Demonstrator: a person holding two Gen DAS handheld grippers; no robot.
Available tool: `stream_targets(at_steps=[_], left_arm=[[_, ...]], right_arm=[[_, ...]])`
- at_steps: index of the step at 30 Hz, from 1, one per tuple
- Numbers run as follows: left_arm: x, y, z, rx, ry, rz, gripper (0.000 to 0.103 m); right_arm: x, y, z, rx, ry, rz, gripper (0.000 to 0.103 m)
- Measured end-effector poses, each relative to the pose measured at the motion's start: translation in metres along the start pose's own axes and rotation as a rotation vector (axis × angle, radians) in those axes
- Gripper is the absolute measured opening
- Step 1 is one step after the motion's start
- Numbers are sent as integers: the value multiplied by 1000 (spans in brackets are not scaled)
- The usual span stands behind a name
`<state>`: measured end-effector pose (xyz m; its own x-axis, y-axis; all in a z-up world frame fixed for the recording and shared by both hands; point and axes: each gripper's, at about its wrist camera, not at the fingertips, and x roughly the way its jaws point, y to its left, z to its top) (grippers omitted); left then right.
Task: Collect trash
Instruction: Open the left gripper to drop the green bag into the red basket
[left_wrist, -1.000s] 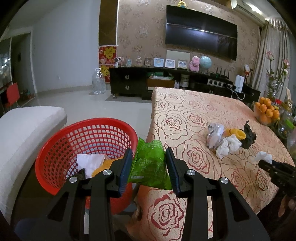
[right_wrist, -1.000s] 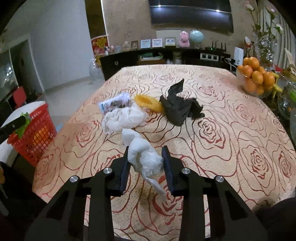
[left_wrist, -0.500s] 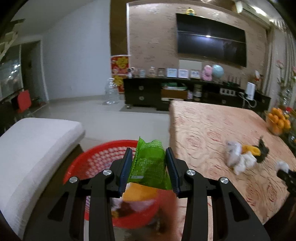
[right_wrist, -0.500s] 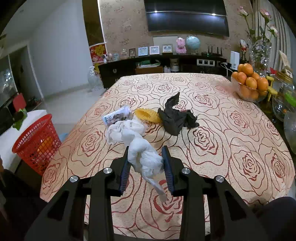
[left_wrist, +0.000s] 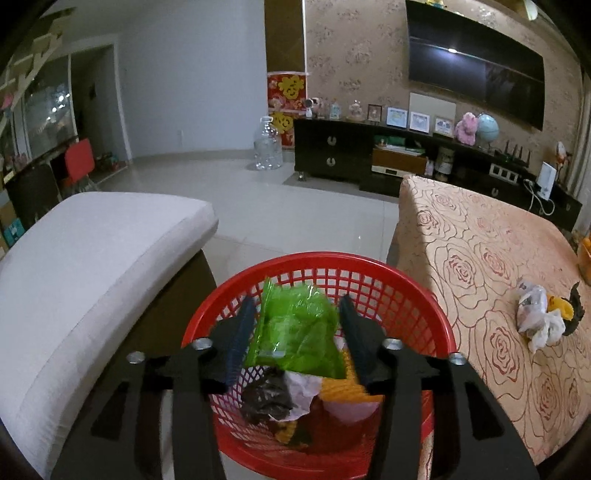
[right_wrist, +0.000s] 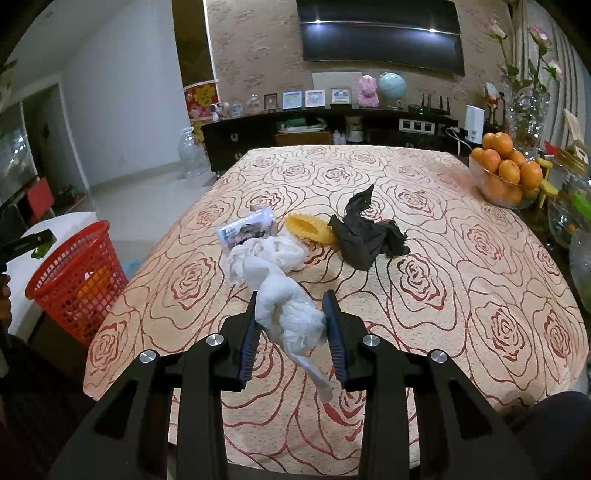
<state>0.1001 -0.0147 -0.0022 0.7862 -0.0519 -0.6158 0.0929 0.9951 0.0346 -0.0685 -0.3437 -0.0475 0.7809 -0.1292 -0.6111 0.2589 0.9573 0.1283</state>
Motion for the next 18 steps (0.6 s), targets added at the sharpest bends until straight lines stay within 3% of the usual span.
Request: stream_targets(at_steps=[1, 4, 18], left_arm=[[0, 1, 0, -5, -5, 4, 65], [-3, 4, -1, -24, -10, 0, 72], [-17, 12, -2, -79, -78, 48, 77]], right_arm=[[0, 1, 0, -2, 0, 1, 33], [-1, 4, 0, -6, 0, 3, 33], [-3, 24, 8, -39, -4, 30, 33]])
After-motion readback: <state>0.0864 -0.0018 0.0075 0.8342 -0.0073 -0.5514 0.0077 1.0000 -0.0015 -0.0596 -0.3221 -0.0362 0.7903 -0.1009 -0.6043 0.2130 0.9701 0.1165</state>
